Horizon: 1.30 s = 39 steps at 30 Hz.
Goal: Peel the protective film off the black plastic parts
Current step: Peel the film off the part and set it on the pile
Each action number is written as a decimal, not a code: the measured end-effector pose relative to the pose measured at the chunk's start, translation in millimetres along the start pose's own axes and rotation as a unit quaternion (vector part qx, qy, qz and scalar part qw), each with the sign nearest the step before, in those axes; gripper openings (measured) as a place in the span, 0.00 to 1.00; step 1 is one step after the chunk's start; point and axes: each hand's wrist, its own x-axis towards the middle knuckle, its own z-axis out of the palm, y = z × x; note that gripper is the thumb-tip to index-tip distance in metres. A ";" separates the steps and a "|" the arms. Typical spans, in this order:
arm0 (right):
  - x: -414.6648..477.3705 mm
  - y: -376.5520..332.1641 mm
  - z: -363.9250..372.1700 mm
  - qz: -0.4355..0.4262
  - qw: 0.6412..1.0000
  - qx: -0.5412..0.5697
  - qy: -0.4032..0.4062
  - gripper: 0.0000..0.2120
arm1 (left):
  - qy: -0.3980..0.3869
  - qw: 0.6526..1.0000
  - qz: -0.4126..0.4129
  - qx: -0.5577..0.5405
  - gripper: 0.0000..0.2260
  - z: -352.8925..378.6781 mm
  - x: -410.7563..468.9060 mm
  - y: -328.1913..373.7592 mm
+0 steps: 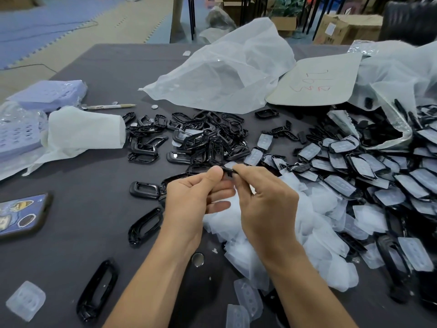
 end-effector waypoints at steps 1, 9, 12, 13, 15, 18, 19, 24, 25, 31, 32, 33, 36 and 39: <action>-0.3 -0.8 0.4 -0.009 1.000 -0.007 0.002 0.07 | -0.009 1.000 -0.007 -0.008 0.14 0.0 -0.4 1.0; -0.6 -2.9 4.2 0.009 0.997 0.071 -0.038 0.15 | 0.012 0.999 -0.019 -0.034 0.12 -6.5 4.2 2.6; 0.8 -4.6 2.5 0.083 0.984 0.136 -0.075 0.21 | 0.005 0.999 0.031 0.023 0.08 -10.2 4.3 1.1; 1.9 -4.3 1.6 0.096 0.981 0.147 -0.079 0.21 | 0.005 0.998 0.046 0.038 0.07 -10.8 4.6 0.2; 4.4 -3.2 -0.5 0.117 0.975 0.165 -0.088 0.22 | 0.011 0.997 0.063 0.052 0.08 -10.8 5.0 -0.9; 5.5 -2.8 -3.0 0.119 0.976 0.154 -0.102 0.22 | 0.013 0.996 0.069 0.052 0.08 -11.0 5.2 -1.1; 4.8 -3.5 -3.2 0.105 0.979 0.140 -0.104 0.23 | 0.015 0.996 0.072 0.051 0.08 -11.9 5.4 -1.6; 1.3 -5.3 3.4 0.102 0.984 0.090 -0.117 0.23 | 0.038 0.991 0.101 0.083 0.08 -14.6 8.0 -5.9; -0.1 -6.2 4.9 0.098 0.985 0.083 -0.112 0.21 | 0.039 0.989 0.111 0.091 0.08 -13.5 7.7 -6.8; 1.3 -1.5 7.8 0.112 0.986 0.060 -0.106 0.14 | 0.039 0.961 0.203 0.183 0.07 -3.5 -0.1 -9.3; 2.6 -0.6 6.8 0.130 0.984 0.070 -0.103 0.13 | 0.051 0.951 0.220 0.214 0.06 -2.2 -1.5 -10.3; 4.1 -0.2 5.9 0.151 0.980 0.082 -0.102 0.13 | 0.074 0.937 0.237 0.247 0.06 -1.8 -2.4 -10.8; 7.0 0.0 4.6 0.221 0.957 0.149 -0.112 0.12 | 0.128 0.930 0.227 0.259 0.01 -2.0 0.2 -11.1; 9.0 -6.7 3.1 0.259 0.931 0.211 -0.146 0.15 | 0.075 0.966 0.172 0.176 0.05 -3.1 6.1 -13.5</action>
